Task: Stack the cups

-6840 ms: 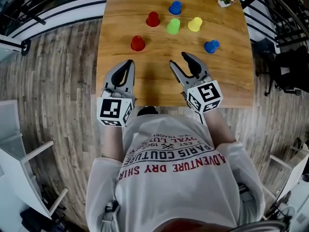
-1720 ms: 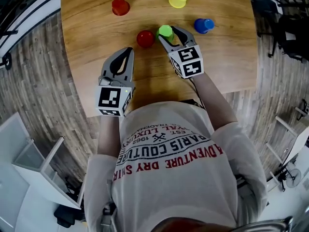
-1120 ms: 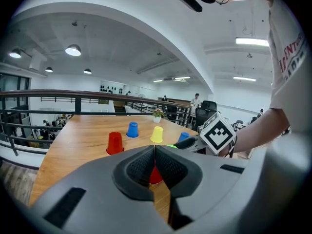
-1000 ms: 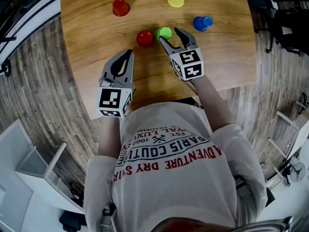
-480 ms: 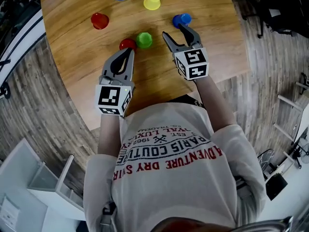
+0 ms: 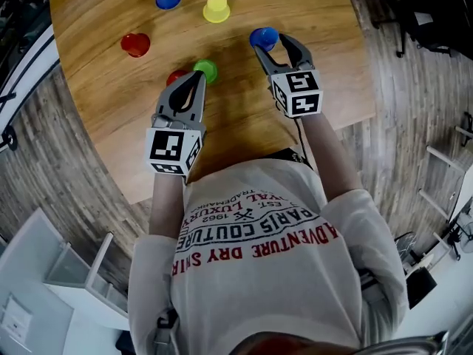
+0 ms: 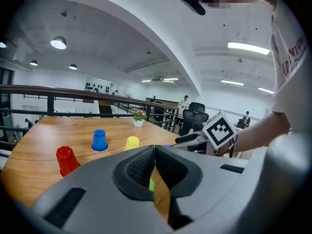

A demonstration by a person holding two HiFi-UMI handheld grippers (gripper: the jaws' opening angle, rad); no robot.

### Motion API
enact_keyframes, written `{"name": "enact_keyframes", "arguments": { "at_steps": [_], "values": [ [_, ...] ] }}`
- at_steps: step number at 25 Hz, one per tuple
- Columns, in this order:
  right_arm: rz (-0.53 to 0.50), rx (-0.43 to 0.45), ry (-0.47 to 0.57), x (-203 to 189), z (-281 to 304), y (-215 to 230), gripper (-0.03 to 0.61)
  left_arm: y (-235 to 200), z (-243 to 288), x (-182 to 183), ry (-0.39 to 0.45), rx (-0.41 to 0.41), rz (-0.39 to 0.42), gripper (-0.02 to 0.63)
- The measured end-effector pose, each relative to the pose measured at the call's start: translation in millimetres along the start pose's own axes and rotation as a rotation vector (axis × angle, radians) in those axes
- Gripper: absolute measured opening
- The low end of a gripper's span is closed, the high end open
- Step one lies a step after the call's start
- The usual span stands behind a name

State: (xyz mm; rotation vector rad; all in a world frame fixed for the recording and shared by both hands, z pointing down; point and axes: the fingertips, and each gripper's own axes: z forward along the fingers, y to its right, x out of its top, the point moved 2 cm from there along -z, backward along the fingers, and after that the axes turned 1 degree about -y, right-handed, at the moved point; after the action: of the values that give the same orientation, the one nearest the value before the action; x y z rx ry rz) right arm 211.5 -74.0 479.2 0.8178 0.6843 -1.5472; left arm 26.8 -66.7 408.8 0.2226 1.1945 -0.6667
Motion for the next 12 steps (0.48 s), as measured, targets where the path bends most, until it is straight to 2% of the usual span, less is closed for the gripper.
{"name": "enact_keyframes", "arguments": {
  "at_steps": [12],
  "values": [
    [0.009,0.097,-0.078,-23,34,19,0.262,12,21,1,-0.015,0.067,-0.016,0.017]
  ]
}}
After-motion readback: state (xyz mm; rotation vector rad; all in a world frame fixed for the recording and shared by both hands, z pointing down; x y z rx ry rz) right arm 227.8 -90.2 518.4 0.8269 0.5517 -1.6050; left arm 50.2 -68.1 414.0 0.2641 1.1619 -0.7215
